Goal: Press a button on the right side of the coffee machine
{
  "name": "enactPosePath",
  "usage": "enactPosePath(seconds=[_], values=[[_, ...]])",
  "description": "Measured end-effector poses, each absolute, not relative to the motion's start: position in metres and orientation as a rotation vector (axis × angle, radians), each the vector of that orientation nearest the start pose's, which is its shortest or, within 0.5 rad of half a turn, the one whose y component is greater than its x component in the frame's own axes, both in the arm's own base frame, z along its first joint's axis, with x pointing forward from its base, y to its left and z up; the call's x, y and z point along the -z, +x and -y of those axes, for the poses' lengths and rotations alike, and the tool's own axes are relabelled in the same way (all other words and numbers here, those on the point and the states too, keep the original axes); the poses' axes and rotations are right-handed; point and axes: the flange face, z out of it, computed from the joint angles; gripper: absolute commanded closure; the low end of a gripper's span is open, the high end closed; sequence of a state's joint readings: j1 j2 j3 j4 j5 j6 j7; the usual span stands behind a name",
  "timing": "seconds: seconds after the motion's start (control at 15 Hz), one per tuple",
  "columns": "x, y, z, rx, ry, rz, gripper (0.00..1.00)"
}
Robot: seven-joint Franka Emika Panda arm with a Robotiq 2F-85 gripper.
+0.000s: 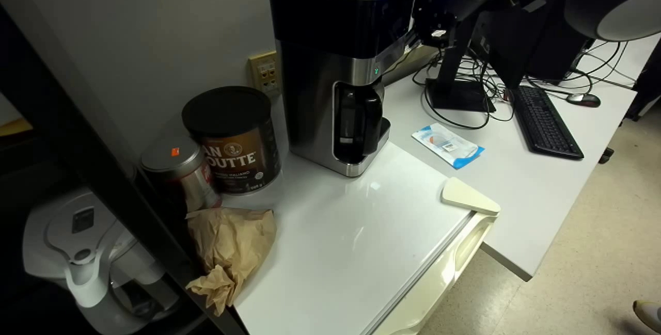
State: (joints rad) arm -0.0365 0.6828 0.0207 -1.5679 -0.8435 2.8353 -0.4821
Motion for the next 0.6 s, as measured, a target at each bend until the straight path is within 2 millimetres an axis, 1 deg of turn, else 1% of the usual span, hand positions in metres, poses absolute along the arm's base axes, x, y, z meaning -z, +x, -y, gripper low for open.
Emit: enactPosePath(seconds=[0.6], values=[[-0.2965, 0.735, -0.0249, -0.533, 2.051, -1.44, 1.0]])
